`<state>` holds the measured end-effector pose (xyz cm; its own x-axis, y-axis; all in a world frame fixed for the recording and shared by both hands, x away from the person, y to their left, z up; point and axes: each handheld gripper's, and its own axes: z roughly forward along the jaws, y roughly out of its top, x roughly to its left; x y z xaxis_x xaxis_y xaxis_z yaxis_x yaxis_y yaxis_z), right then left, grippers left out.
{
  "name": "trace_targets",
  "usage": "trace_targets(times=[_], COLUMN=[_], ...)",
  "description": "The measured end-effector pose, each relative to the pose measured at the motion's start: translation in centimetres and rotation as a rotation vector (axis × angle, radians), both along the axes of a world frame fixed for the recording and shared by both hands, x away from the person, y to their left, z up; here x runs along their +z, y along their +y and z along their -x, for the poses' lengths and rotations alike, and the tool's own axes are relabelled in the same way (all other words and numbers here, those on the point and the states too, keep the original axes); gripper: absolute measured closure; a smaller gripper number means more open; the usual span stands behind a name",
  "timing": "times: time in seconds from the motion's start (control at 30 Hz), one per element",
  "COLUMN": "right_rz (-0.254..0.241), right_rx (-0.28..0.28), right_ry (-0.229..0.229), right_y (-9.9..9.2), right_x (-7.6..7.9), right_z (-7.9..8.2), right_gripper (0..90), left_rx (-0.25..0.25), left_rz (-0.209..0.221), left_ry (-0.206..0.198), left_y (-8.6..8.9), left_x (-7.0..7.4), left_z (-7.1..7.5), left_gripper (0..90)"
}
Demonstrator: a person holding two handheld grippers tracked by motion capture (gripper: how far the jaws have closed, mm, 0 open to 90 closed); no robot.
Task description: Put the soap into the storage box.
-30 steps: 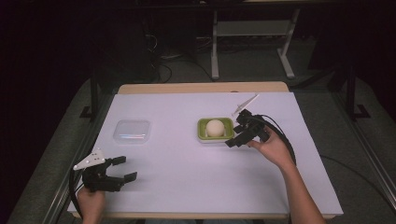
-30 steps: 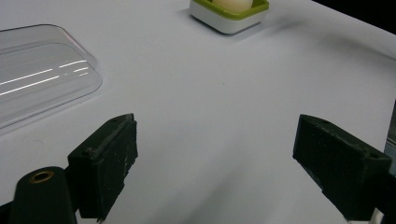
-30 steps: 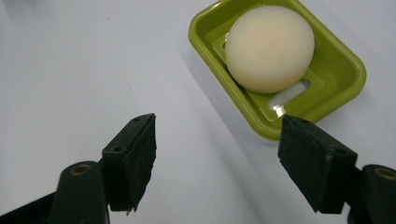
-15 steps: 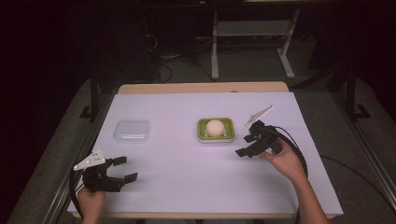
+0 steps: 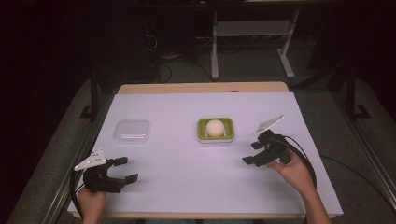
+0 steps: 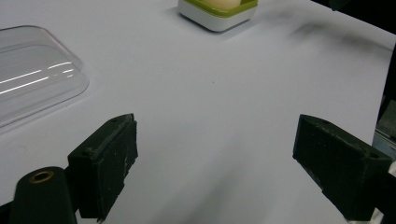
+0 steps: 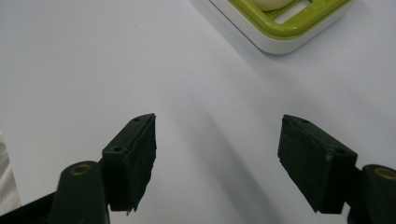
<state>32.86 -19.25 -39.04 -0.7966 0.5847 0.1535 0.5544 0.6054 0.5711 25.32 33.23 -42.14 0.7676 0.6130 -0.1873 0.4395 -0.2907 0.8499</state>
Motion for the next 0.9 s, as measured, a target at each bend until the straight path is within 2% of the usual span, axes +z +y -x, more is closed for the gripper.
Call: trace_targets(times=[0.17, 0.37, 0.43, 0.5, 0.57, 0.67, 0.77, 0.8, 0.83, 0.9], right_rz=[0.005, -0.010, -0.013, -0.021, -0.027, -0.050, -0.089, -0.064, -0.038, -0.030], right_rx=[0.000, -0.012, -0.016, -0.023, -0.035, -0.046, -0.082, -0.088, -0.089, -0.096], right_ry=[-0.007, 0.009, 0.002, -0.004, -0.008, -0.029, -0.044, -0.057, -0.093, -0.146], right_y=[-0.3, -1.0, -1.4, -1.6, -1.9, -2.2, -2.3, -2.1, -1.8, -1.5], right_x=[-0.6, -1.4, -1.6, -1.8, -2.0, -2.6, -3.7, -3.9, -3.8, -3.3], right_z=[1.0, 2.3, 2.8, 3.5, 4.2, 5.1, 6.2, 6.6, 6.8, 6.9], right_gripper=[27.0, 27.0, 26.5, 26.5, 26.1, 25.8, 27.3, 27.8, 27.7, 24.9], left_rx=[-0.010, 0.007, 0.006, -0.005, -0.015, -0.037, -0.046, -0.044, -0.043, -0.044], left_rz=[-0.011, -0.001, 0.000, -0.008, 0.003, -0.001, -0.007, -0.008, -0.007, 0.001], left_ry=[-0.004, 0.002, 0.002, 0.001, 0.006, 0.006, 0.008, 0.005, 0.002, 0.004], left_y=[-0.2, 0.0, 0.0, -0.1, -0.3, -0.5, -0.7, -0.8, -0.8, -0.9], left_x=[0.1, 0.0, -0.1, -0.1, -0.2, -0.2, -0.2, -0.2, -0.2, -0.2], left_z=[0.1, 0.1, 0.2, 0.1, 0.2, 0.1, 0.0, -0.1, -0.1, -0.2], left_gripper=[13.2, 13.2, 13.2, 13.2, 13.2, 13.2, 13.2, 13.2, 13.2, 13.2])
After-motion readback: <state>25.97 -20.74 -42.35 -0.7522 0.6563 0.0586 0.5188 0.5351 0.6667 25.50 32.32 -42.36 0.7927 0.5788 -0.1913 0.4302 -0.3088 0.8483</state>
